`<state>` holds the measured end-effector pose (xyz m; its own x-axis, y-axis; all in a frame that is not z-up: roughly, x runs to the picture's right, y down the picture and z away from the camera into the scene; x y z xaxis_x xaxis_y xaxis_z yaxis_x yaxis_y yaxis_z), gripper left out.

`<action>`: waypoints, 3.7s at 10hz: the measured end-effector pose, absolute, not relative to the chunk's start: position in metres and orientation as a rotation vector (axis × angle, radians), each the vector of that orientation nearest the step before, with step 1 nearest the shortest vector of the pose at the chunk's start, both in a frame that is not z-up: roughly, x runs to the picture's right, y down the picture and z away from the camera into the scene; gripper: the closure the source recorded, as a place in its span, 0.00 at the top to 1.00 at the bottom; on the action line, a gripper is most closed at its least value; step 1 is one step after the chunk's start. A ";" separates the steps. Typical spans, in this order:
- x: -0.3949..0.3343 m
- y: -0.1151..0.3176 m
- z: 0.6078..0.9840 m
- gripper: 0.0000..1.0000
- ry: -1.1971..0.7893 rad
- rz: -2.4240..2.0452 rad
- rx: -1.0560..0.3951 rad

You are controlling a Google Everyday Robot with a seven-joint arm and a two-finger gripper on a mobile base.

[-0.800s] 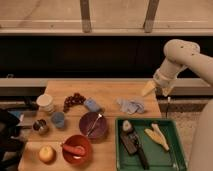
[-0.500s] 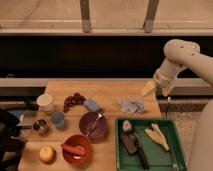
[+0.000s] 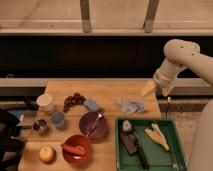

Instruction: Place grapes in plastic cup

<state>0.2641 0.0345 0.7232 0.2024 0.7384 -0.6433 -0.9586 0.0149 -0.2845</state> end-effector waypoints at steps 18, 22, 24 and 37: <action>0.198 -0.010 0.741 0.80 0.199 1.236 -0.657; 0.105 -0.053 0.751 0.80 0.061 1.069 -0.605; 0.088 -0.060 0.750 0.80 0.039 1.041 -0.597; -0.065 -0.067 0.762 0.80 -0.175 0.802 -0.598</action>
